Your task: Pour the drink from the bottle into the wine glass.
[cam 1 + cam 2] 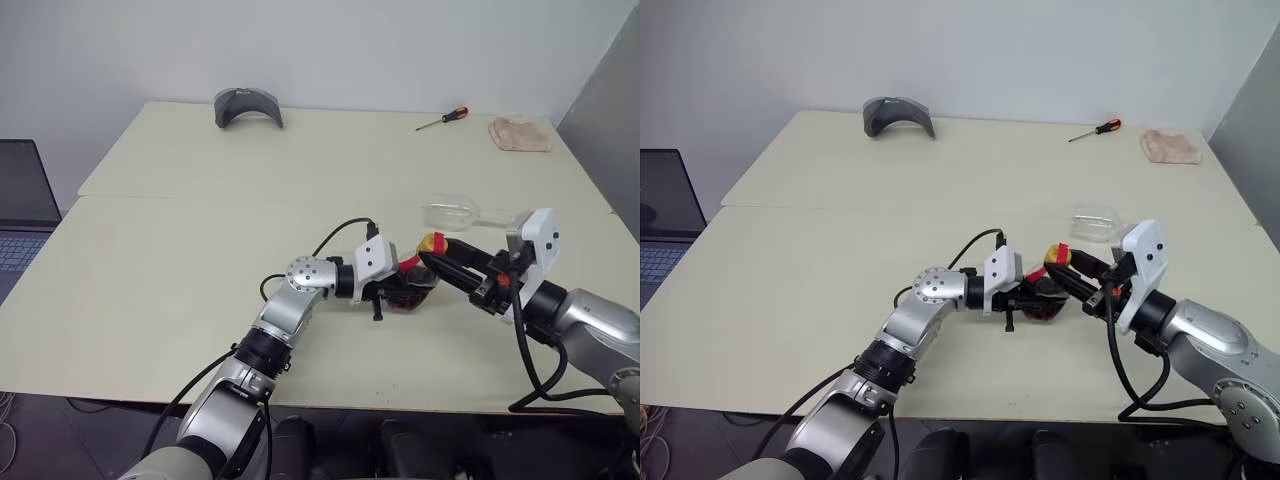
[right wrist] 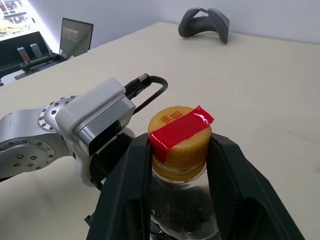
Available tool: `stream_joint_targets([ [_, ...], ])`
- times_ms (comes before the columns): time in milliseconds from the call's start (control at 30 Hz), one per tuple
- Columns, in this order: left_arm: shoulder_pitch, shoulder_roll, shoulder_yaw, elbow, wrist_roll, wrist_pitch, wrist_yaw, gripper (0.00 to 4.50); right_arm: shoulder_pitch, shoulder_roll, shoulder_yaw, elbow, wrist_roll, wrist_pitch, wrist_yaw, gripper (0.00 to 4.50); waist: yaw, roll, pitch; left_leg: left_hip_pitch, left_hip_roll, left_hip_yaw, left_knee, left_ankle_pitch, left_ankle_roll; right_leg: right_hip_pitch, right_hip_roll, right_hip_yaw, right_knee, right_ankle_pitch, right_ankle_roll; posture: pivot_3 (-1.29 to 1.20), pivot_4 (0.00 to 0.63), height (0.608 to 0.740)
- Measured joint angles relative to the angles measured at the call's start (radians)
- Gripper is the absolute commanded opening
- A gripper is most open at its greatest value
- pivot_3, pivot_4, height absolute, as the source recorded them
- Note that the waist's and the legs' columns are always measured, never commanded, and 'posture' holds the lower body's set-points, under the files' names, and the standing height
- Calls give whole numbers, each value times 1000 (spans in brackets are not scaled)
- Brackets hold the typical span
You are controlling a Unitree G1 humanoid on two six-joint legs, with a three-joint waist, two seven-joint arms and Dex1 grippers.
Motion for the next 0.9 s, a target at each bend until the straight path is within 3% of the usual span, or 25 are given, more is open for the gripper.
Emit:
stream_joint_targets([
  [400,4,2,5,0,0,1,0,772,0,22,11,-5,-18,0,-8,1202,0,0,0,0,0,0,0,0,0,0,0,0,0,0,0,0,150,740],
  [567,5,-1,-3,-1,1,1,-1,771,2,26,18,-18,-7,0,-1,2967,0,0,0,0,0,0,0,0,0,0,0,0,0,0,0,0,150,740],
  [900,13,1,-8,-12,2,1,-1,770,2,33,27,-24,-16,-5,5,2980,0,0,0,0,0,0,0,0,0,0,0,0,0,0,0,0,150,740],
])
